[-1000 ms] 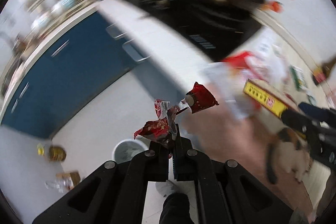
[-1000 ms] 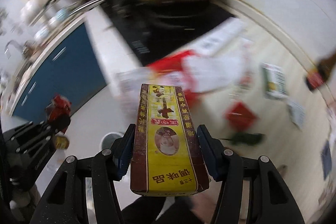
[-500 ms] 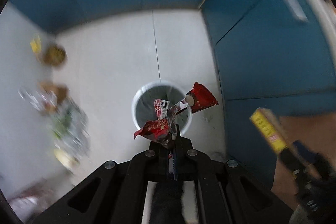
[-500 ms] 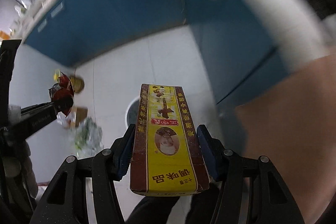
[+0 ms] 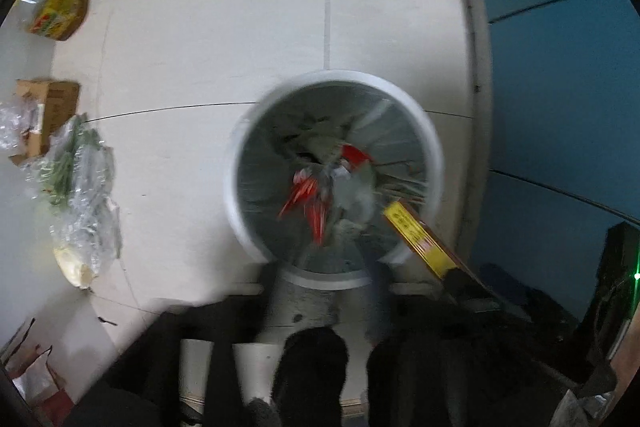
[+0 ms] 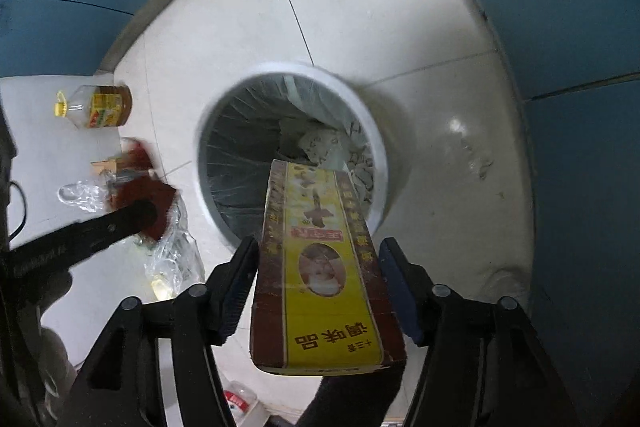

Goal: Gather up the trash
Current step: 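Carry both items over the floor bin and open both tools to drop them, then raise both tools from the bin back toward the counter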

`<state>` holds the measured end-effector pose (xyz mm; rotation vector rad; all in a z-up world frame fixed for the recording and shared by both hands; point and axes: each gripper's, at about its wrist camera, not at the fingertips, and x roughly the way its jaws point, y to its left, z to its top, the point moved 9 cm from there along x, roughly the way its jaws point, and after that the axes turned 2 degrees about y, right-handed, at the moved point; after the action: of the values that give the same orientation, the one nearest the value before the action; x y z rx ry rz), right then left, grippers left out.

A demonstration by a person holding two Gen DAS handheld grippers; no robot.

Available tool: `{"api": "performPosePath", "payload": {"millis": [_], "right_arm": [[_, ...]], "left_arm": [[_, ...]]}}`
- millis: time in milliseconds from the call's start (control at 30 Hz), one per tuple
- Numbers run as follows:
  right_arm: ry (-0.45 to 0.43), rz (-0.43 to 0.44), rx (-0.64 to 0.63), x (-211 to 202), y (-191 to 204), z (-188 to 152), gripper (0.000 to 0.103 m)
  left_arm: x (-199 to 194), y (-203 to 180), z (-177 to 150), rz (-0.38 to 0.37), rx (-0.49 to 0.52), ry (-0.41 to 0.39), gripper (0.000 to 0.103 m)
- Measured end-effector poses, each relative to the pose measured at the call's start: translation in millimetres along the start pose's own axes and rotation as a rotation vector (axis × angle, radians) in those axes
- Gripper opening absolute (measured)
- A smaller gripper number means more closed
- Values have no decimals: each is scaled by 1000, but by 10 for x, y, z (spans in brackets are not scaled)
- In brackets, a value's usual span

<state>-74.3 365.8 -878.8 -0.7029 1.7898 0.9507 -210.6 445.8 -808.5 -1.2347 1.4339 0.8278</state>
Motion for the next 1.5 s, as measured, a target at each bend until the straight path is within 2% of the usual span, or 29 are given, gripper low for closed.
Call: {"api": "performPosePath", "payload": {"millis": [33, 67, 167, 233, 300, 367, 567, 700, 867, 1067, 1200, 1367, 1500], "right_arm": [[-14, -20, 5, -2, 12, 48, 86], [-26, -28, -4, -56, 12, 28, 90], [-67, -92, -35, -255, 33, 9, 93], [-104, -149, -63, -475, 55, 0, 103], [-156, -212, -96, -767, 111, -65, 103], [-190, -256, -116, -1045, 196, -126, 103], [-277, -298, -153, -2050, 588, -497, 103], [-305, -282, -178, -2694, 862, -817, 103], [-327, -258, -201, -3510, 1110, -1279, 103], [-374, -233, -222, -4347, 1274, -1759, 103], [-411, -211, -228, -4795, 1297, -1987, 103], [-441, -156, -242, -5132, 1324, -2145, 103], [-476, -102, -242, -5330, 1301, -2216, 103]], "left_arm": [[-37, -40, 35, 1, -7, -5, 103], [-105, -37, 47, 3, -13, -20, 103], [-400, 80, 3, 98, -3, -92, 103], [-607, 127, -36, 158, 5, -144, 103], [-904, 183, -150, 206, 1, -191, 103], [-1157, 203, -262, 213, -16, -216, 103], [-2230, 206, -742, 231, -48, -328, 103], [-2856, 131, -1104, 236, -39, -374, 103], [-3523, -7, -1597, 209, -28, -418, 103], [-3981, -188, -1991, 173, -14, -451, 103], [-4262, -314, -2208, 158, -5, -485, 103], [-4586, -433, -2406, 149, -19, -536, 103], [-4910, -627, -2513, 169, -18, -614, 103]]}}
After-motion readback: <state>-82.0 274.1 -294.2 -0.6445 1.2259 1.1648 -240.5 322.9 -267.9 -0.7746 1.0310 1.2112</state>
